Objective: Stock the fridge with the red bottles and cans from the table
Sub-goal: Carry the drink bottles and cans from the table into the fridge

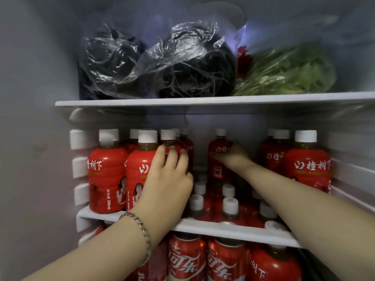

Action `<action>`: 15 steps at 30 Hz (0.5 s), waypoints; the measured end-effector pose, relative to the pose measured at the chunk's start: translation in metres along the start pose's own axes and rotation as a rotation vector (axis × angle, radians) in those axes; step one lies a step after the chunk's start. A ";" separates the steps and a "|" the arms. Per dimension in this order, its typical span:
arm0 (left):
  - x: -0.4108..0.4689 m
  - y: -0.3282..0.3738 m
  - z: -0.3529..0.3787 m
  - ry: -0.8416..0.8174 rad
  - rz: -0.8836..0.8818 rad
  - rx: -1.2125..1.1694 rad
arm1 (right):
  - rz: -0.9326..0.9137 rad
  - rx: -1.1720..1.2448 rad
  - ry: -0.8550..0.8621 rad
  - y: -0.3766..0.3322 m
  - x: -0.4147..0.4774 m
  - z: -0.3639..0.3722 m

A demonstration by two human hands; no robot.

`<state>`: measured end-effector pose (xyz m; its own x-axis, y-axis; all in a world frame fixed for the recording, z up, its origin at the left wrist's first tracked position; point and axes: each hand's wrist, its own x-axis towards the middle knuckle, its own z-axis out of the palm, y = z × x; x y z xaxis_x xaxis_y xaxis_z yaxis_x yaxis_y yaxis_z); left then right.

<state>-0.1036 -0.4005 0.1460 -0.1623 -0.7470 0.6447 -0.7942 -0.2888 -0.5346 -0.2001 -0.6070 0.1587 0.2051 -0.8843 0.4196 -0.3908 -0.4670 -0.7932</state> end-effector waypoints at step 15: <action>-0.012 -0.005 0.015 0.332 -0.081 -0.140 | -0.020 -0.534 -0.269 -0.038 -0.024 0.027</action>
<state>-0.0890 -0.3988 0.1329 -0.2584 -0.4835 0.8364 -0.8810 -0.2372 -0.4093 -0.1658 -0.5685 0.1669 0.4101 -0.8771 0.2500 -0.7674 -0.4800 -0.4251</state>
